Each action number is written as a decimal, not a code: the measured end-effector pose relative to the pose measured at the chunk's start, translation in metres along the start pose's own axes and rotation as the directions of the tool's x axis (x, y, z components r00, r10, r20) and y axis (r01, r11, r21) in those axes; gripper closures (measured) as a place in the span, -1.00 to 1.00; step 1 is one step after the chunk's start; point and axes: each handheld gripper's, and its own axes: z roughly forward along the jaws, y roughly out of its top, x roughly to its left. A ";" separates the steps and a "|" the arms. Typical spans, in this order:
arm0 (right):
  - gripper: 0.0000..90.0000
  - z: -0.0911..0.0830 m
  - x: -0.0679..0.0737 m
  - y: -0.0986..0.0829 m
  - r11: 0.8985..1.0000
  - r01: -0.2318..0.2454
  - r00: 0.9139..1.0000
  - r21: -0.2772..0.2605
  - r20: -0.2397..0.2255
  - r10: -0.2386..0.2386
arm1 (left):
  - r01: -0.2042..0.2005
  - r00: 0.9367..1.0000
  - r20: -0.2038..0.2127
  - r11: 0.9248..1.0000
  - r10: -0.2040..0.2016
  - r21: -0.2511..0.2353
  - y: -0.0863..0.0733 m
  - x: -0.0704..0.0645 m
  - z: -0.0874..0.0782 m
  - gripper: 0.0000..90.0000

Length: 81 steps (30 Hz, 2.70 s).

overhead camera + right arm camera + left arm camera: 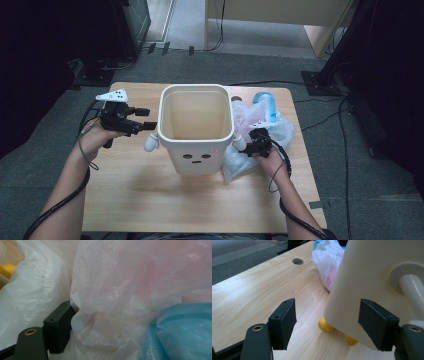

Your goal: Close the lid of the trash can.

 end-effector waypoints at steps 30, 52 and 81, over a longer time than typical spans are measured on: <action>-0.55 0.001 0.001 0.000 1.000 -0.005 1.000 -0.002 -0.003 0.005 | 0.061 0.998 0.000 0.998 -0.061 -0.017 -0.054 0.010 0.014 -0.36; -0.56 0.002 0.001 0.000 1.000 -0.005 1.000 -0.001 -0.004 0.005 | 0.020 0.999 -0.036 0.999 -0.018 0.044 -0.089 0.017 0.038 -0.40; -0.56 0.002 0.003 0.000 1.000 -0.007 1.000 0.003 -0.004 0.007 | 0.014 0.999 -0.053 0.996 -0.010 0.082 -0.123 0.025 0.052 -0.42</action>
